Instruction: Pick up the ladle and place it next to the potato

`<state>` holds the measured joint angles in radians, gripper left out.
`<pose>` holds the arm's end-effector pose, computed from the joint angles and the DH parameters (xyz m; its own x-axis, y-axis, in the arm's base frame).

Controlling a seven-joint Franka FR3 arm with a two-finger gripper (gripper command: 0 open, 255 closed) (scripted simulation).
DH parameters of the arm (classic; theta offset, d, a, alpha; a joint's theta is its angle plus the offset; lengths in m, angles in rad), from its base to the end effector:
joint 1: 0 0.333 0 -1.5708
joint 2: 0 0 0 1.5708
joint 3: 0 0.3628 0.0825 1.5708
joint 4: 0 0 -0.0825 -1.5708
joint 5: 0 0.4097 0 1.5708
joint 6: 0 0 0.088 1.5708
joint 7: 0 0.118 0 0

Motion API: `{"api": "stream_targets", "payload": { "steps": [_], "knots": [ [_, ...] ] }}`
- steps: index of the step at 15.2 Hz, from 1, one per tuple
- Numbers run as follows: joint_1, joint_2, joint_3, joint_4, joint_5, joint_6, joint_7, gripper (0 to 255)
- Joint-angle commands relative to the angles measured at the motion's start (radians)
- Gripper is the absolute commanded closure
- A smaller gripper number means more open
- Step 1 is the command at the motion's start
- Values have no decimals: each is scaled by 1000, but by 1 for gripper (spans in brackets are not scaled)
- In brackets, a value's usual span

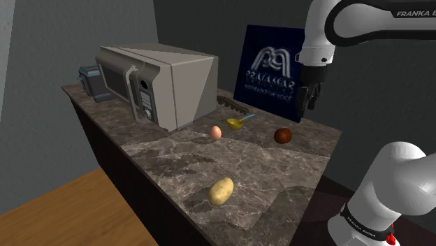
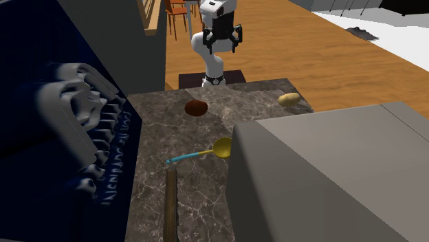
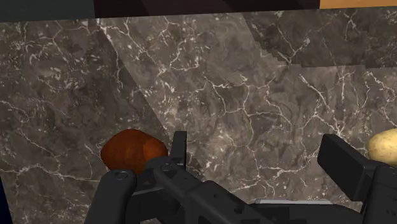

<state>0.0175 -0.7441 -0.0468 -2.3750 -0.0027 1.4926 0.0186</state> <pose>0.2997 -0.0134 0.5842 0.9898 -0.0312 -0.1389 -0.0352 -0.9990 -0.0264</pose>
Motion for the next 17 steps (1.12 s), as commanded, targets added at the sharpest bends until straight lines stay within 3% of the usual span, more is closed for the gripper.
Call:
{"api": "stream_targets", "payload": {
  "steps": [1,9,17],
  "knots": [
    [0,0,0,0,0,0,0,0],
    [-17,299,-105,102,92,187,-33,0],
    [-27,620,-198,279,254,290,-110,0]
  ]
}}
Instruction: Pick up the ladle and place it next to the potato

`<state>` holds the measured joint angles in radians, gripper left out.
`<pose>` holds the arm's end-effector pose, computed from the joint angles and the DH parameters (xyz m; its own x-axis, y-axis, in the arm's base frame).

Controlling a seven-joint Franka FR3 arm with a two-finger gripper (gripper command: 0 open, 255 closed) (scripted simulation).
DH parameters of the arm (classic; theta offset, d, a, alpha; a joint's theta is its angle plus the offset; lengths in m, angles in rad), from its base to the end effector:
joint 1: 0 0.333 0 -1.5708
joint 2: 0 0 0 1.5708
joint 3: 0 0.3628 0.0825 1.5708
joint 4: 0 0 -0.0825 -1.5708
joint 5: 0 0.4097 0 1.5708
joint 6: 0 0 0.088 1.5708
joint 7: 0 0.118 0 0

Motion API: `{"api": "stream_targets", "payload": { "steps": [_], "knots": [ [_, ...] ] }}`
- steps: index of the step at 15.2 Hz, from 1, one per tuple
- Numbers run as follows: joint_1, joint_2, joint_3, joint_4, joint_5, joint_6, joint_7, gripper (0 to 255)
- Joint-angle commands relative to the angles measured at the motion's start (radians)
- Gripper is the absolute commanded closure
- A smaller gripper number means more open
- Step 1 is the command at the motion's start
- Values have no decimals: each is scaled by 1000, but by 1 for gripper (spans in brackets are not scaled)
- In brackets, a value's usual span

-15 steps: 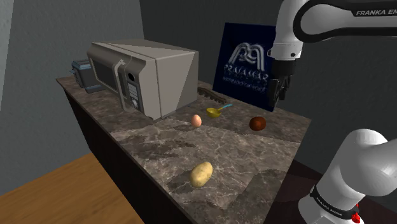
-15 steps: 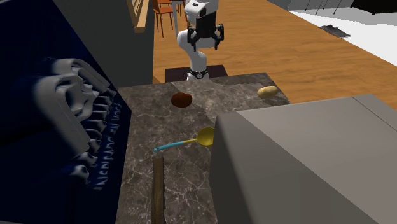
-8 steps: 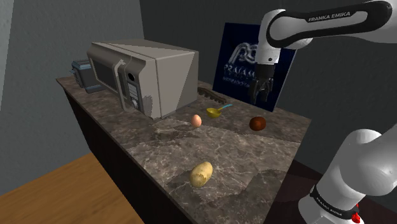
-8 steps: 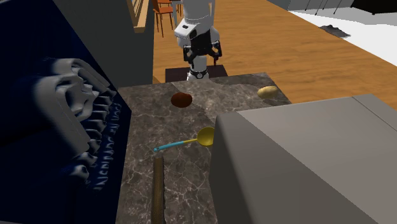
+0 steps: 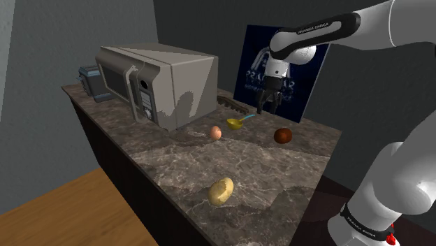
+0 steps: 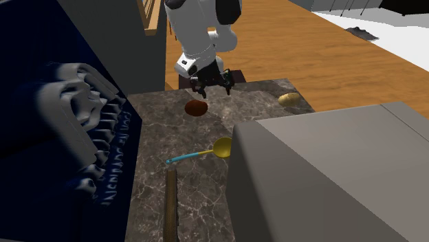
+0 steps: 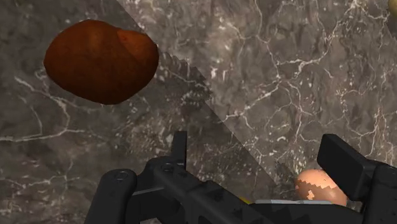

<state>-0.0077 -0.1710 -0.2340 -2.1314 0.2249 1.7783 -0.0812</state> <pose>0.4863 -0.1024 0.4940 0.9660 -0.1935 -0.1716 -0.2338 -0.9372 -0.2590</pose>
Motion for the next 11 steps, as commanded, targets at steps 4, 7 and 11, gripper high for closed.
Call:
{"api": "stream_targets", "payload": {
  "steps": [4,7,11],
  "knots": [
    [-20,213,-41,153,131,17,-56,0],
    [-44,341,-53,253,214,10,-85,0],
    [-92,513,-52,406,322,-15,-110,0]
  ]
}}
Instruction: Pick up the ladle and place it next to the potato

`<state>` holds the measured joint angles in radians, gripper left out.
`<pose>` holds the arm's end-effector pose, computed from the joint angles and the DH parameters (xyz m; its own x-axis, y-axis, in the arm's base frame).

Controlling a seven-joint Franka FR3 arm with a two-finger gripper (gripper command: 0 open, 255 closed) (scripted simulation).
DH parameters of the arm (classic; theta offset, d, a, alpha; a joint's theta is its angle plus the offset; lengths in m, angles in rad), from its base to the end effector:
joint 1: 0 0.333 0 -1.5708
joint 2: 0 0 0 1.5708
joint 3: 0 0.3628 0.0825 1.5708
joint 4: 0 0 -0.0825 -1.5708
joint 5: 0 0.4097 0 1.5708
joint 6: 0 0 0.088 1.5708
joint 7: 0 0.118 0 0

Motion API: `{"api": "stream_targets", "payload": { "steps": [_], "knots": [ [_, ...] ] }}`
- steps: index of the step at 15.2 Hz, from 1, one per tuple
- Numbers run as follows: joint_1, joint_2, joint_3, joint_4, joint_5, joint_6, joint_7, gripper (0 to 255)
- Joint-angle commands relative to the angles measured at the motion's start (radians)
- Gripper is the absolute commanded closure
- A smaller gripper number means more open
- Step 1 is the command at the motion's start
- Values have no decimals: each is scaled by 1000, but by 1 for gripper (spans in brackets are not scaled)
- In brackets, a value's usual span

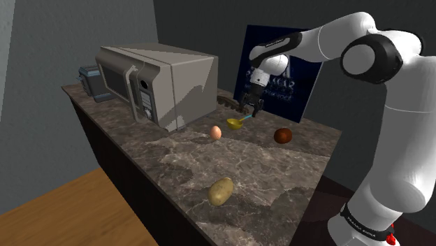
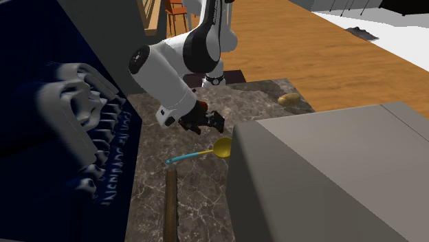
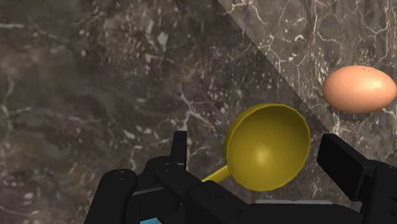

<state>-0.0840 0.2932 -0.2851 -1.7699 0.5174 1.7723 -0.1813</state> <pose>0.6183 -0.1723 0.4115 0.9277 -0.3021 -0.2193 -0.3688 -0.8329 -0.4127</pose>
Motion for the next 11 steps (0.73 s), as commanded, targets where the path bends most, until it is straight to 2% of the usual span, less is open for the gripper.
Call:
{"api": "stream_targets", "payload": {
  "steps": [1,2,11],
  "knots": [
    [-30,92,2,86,55,-18,-13,0],
    [-38,113,4,107,66,-22,-13,0],
    [-13,123,21,32,87,66,-28,0]
  ]
}}
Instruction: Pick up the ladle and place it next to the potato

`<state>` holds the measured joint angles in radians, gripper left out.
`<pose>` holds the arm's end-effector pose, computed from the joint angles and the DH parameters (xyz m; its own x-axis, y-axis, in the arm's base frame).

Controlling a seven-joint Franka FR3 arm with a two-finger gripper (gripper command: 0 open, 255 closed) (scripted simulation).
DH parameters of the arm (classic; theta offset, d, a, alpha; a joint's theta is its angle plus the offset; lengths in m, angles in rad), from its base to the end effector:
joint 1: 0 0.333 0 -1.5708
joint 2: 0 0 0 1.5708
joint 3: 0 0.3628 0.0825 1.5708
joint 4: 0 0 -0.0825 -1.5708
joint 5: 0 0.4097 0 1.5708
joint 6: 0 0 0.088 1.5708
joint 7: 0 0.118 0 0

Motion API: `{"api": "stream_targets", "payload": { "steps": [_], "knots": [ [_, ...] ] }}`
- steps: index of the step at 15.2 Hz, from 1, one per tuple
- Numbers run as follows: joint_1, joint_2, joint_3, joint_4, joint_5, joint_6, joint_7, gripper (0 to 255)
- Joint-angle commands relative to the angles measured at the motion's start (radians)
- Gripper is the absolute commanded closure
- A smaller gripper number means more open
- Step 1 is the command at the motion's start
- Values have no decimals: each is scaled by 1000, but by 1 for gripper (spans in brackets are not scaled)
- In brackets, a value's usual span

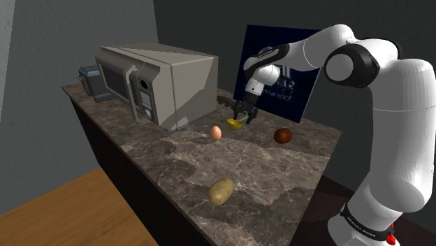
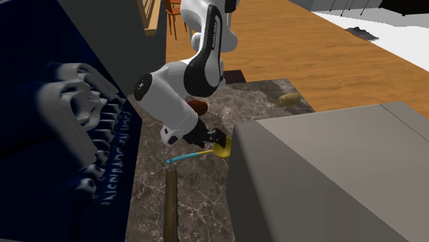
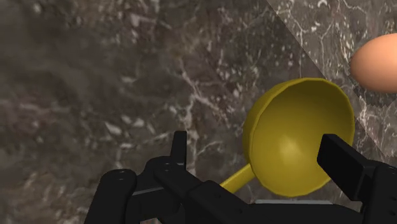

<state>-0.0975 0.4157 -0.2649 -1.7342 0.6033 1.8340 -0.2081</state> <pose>0.6454 -0.1714 0.3534 0.9171 -0.3240 -0.2323 -0.3965 -0.8020 -0.4467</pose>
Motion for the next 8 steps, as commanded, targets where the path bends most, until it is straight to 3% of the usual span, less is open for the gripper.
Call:
{"api": "stream_targets", "payload": {
  "steps": [1,6,7,8],
  "knots": [
    [1,0,1,-4,1,5,-1,0],
    [1,0,0,-4,1,4,-1,0],
    [1,0,0,-4,1,4,-1,255],
    [1,0,1,-4,1,4,-1,255]
  ]
}}
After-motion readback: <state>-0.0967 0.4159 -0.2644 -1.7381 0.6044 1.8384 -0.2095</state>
